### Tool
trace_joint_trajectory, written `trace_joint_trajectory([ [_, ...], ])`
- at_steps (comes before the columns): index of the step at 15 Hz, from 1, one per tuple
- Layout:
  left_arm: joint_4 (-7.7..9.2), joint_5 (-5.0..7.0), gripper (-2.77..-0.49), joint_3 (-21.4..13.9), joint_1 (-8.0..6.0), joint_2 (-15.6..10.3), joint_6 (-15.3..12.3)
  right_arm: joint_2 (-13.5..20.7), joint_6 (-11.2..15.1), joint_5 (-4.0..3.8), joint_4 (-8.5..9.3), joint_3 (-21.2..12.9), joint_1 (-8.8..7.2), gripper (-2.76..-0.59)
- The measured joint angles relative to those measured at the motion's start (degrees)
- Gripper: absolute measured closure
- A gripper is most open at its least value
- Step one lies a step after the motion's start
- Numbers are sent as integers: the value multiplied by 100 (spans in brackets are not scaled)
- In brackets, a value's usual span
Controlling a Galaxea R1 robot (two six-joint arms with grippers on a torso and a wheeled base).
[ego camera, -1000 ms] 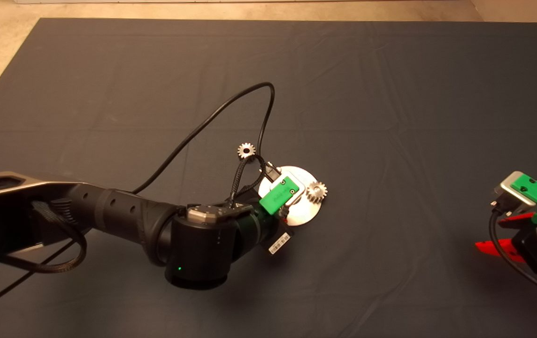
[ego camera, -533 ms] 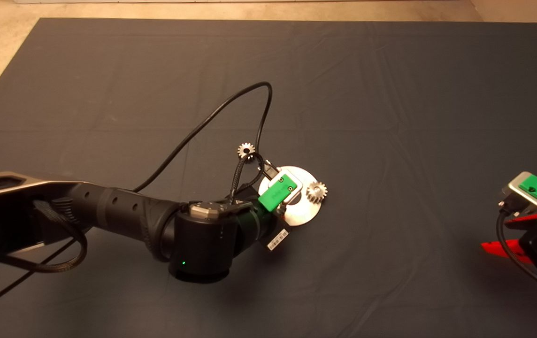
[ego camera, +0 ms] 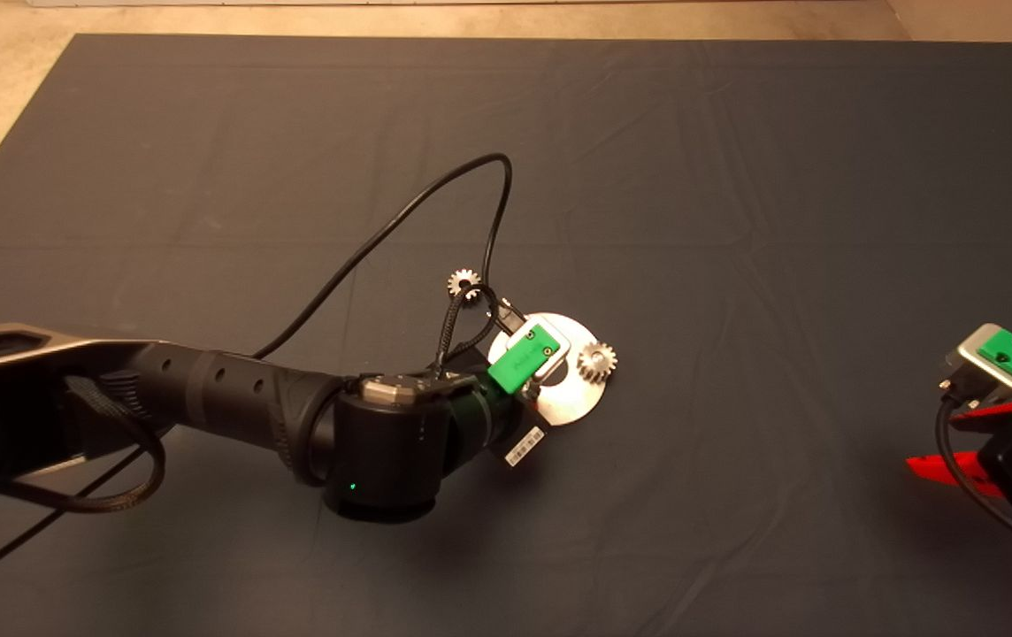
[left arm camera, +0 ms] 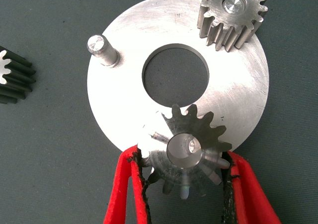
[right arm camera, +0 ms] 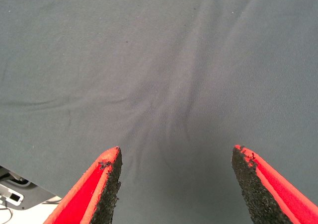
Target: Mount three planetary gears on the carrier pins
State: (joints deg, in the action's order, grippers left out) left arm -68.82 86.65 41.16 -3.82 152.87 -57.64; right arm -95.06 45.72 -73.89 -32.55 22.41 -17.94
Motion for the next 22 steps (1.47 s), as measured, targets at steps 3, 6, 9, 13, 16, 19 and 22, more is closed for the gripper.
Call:
trace_joint_trajectory([
  [3,0,-2,-55,0,1,76,0,0,-5,2,0,0,0,-163],
  [6,0,-11,-54,-1,1,107,-2,2,-13,0,0,0,0,-163],
  [9,0,-11,-54,-1,25,107,0,2,-24,2,0,0,0,-163],
  [13,-1,-16,-54,-1,95,74,4,0,-25,11,0,0,0,-163],
  [16,-1,-11,-54,-1,99,77,9,0,-24,13,0,0,0,-163],
  [19,-138,-10,-54,-4,171,77,11,0,-25,13,0,0,0,-163],
  [22,-342,-10,-54,-17,272,74,100,1,-24,16,0,0,0,-163],
])
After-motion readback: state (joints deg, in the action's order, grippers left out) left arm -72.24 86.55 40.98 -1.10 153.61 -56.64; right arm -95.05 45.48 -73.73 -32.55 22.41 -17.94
